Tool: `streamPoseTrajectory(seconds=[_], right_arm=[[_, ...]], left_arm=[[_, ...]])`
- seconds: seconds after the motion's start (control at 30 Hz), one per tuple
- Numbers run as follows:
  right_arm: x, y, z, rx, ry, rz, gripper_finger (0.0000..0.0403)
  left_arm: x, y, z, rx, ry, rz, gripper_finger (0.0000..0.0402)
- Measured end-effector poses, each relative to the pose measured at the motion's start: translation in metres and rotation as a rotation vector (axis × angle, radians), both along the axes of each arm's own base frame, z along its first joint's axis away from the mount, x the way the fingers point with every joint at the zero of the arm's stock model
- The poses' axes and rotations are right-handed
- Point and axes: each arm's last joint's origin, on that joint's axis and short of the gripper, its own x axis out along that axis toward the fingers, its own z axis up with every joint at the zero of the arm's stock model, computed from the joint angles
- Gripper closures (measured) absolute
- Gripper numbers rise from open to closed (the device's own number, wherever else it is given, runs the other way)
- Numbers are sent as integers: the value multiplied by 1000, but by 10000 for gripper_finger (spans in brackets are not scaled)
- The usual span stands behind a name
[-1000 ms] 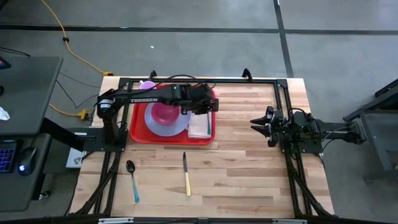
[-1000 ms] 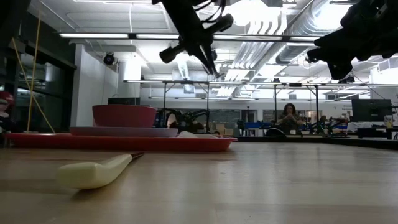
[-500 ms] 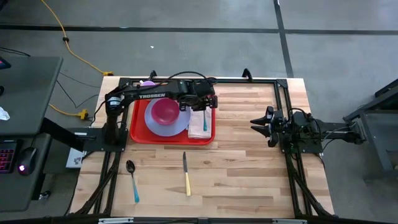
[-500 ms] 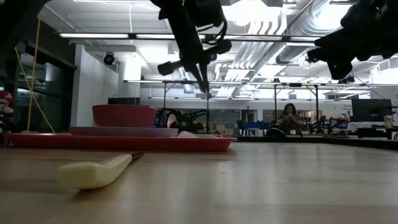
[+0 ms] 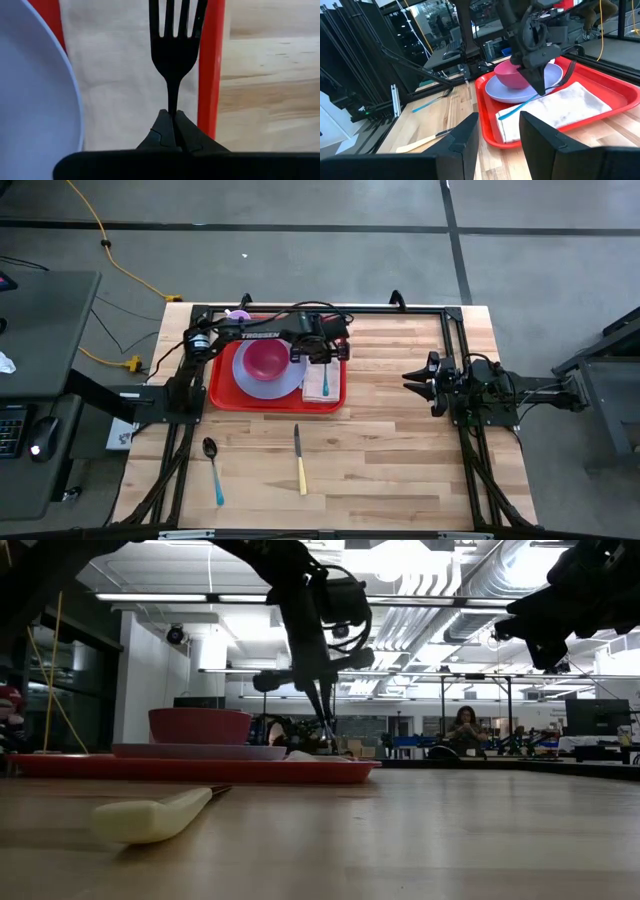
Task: Set up tray
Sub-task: Put the blue fork on top of the brown napkin on the right side of the violet plate on the red tray
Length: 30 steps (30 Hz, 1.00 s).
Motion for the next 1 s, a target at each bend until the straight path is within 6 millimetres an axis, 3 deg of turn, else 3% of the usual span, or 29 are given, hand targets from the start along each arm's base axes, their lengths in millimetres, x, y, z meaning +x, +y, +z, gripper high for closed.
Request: streamPoseTrajectory(seconds=[0.57,1.0], right_arm=[[0,0,0,1,0,5,284],[1,0,-1,20,7,13,285]], left_arm=[[-4,6,0,24,29,25,391],[1,8,-32,-46,116,-8,391]])
